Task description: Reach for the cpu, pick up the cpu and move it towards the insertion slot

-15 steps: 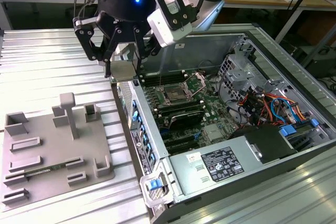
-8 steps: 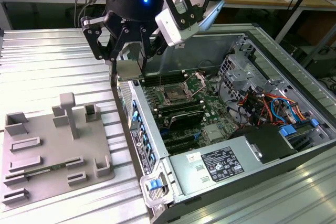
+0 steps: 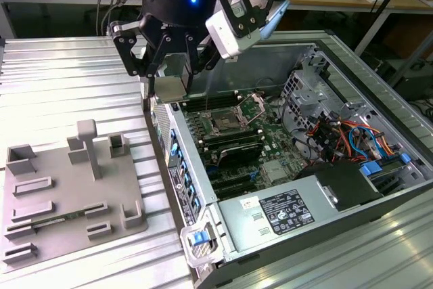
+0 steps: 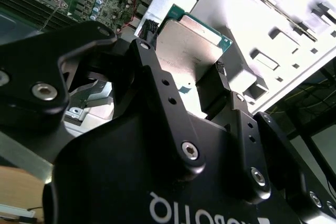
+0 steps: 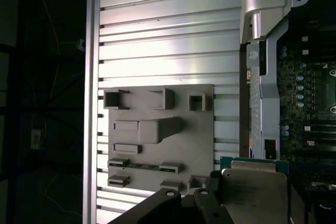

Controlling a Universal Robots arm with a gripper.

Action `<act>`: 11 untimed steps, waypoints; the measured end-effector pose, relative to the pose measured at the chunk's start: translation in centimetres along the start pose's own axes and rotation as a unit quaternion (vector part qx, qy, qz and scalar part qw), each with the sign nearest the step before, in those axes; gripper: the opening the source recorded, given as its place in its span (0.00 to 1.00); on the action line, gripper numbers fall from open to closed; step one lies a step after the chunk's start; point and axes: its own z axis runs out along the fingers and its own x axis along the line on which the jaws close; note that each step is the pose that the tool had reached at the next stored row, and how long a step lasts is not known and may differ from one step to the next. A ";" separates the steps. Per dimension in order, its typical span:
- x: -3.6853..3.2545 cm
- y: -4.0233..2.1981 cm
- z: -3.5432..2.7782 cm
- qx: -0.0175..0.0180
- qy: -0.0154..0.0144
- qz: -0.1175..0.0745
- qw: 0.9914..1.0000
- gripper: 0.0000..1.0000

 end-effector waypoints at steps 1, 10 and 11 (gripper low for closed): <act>-0.04 0.03 0.00 0.000 0.000 0.000 1.000 0.55; -0.37 0.21 0.03 0.000 0.000 0.000 1.000 0.55; -0.39 0.22 0.03 0.000 0.000 0.000 1.000 0.55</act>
